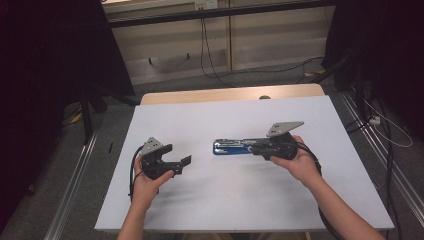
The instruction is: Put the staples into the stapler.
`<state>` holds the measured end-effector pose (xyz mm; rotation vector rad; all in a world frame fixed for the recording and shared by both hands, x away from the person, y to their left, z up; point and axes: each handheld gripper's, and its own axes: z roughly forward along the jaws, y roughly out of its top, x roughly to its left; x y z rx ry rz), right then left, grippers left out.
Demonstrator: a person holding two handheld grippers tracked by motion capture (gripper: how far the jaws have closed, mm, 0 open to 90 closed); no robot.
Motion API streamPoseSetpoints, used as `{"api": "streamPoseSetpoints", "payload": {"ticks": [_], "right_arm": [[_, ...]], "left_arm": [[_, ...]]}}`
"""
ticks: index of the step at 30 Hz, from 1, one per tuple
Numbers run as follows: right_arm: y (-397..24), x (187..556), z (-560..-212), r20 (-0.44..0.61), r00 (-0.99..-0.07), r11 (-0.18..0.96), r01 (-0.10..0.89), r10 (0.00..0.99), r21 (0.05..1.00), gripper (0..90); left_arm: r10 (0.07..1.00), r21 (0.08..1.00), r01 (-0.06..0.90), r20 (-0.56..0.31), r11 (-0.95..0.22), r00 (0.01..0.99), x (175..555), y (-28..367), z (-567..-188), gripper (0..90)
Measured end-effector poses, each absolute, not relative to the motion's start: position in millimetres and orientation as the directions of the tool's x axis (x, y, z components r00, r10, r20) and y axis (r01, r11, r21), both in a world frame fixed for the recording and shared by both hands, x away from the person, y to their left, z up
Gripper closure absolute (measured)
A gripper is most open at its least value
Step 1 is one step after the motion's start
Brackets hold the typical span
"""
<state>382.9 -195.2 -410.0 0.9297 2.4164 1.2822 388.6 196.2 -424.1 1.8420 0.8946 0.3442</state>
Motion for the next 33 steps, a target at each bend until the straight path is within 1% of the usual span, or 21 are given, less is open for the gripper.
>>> {"api": "streamPoseSetpoints", "payload": {"ticks": [10, 16, 33], "right_arm": [[-178, 402, -403, 0.05, -0.811, 0.455, 0.376, 0.583, 0.807, 79.1], [-176, 414, -403, 0.058, -0.836, 0.46, 0.357, 0.545, 0.813, 79.1], [-169, 437, -399, 0.021, -0.88, 0.518, 0.299, 0.475, 0.802, 79.1]], "left_arm": [[0.719, 0.88, 0.44, -0.189, -0.178, 0.669, 391, 197, -425, 9.1], [0.716, 0.879, 0.44, -0.188, -0.182, 0.672, 391, 196, -425, 9.1], [0.717, 0.878, 0.441, -0.185, -0.187, 0.672, 390, 198, -425, 9.0]]}}
